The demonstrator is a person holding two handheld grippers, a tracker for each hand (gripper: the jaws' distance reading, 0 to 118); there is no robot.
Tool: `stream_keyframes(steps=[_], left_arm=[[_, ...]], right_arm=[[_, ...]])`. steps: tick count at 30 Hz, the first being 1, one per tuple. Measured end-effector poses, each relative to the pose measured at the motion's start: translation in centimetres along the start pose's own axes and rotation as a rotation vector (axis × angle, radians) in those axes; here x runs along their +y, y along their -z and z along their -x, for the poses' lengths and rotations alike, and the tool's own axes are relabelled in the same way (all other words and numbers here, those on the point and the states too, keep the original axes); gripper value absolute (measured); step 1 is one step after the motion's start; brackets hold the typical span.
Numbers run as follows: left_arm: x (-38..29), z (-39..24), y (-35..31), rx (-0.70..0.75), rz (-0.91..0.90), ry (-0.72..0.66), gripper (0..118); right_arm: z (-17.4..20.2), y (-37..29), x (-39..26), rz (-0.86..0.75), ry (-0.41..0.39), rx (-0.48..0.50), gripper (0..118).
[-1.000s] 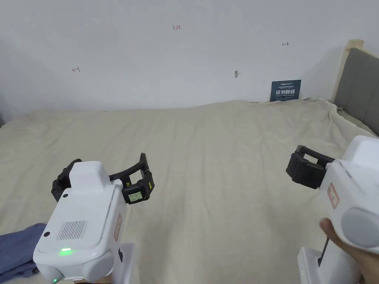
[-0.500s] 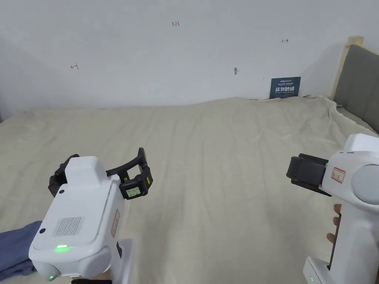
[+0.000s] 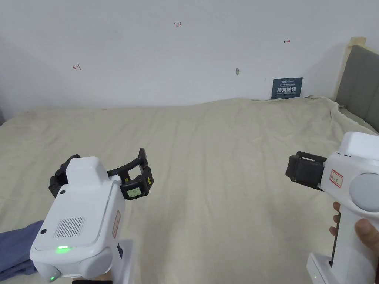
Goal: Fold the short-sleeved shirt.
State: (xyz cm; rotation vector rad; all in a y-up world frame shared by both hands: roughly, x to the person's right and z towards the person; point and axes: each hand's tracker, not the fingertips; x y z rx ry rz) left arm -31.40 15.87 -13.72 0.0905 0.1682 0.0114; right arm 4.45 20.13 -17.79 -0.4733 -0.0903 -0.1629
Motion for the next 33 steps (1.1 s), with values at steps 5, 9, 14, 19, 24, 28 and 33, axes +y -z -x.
stream_keyframes(steps=[5,9,14,19,24,28,33], left_arm=[[0.0,0.0,-0.1,-0.003,-0.003,0.005,118],[-0.1,0.1,0.0,-0.002,-0.004,0.006,118],[-0.1,0.0,0.0,0.0,-0.012,0.007,118],[0.0,-0.1,0.1,0.004,-0.014,0.011,118],[-0.1,-0.2,0.1,0.008,-0.016,0.013,118],[-0.1,-0.2,0.0,0.006,-0.018,0.013,118],[0.0,-0.3,0.0,0.003,-0.018,0.017,118]], right_arm=[[-0.7,-0.6,-1.0,-0.215,-0.022,0.136,116],[-0.5,-0.7,-1.3,-0.295,-0.063,0.138,117],[-0.2,-0.9,-1.8,-0.404,-0.106,0.128,118],[-0.5,-0.7,-2.0,-0.45,-0.115,0.12,118],[-0.7,-0.5,-2.2,-0.474,-0.146,0.096,118],[-0.7,-0.5,-2.3,-0.47,-0.139,0.099,118],[-0.7,-0.4,-2.3,-0.472,-0.145,0.097,118]])
